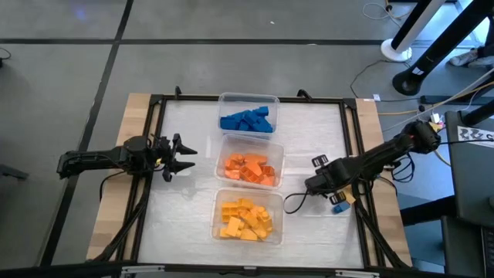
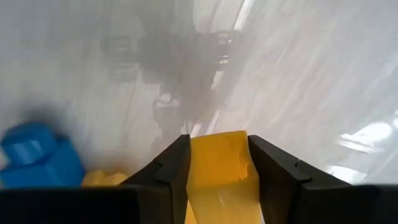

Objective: Sort blocks
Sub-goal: Put the yellow game piece into the bottom transparent bin

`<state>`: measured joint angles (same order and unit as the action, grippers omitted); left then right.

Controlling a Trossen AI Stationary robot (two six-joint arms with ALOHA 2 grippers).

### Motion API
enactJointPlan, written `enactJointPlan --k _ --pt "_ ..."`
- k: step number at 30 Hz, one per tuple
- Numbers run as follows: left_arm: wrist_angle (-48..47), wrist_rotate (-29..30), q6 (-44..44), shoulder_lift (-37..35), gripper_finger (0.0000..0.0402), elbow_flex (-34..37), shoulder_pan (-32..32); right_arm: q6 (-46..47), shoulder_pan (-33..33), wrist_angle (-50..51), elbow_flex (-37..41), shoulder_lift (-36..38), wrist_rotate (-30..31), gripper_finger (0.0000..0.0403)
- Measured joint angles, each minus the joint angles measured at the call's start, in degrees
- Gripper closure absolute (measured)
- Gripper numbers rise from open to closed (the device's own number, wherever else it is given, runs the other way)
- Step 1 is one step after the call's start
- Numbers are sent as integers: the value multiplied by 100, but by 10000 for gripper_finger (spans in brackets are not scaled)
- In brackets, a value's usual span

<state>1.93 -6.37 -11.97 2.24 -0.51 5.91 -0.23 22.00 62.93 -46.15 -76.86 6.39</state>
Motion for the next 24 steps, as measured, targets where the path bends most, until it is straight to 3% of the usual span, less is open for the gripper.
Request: enactJointPlan --k 15,19,24 --pt "0 0 -4 2 180 0 0 549 11 543 -2714 12 -46 257" --pt "0 2 -4 2 180 0 0 595 11 584 -2705 11 159 257" --pt "0 2 -4 0 180 0 0 617 11 605 -2209 -105 -18 256"
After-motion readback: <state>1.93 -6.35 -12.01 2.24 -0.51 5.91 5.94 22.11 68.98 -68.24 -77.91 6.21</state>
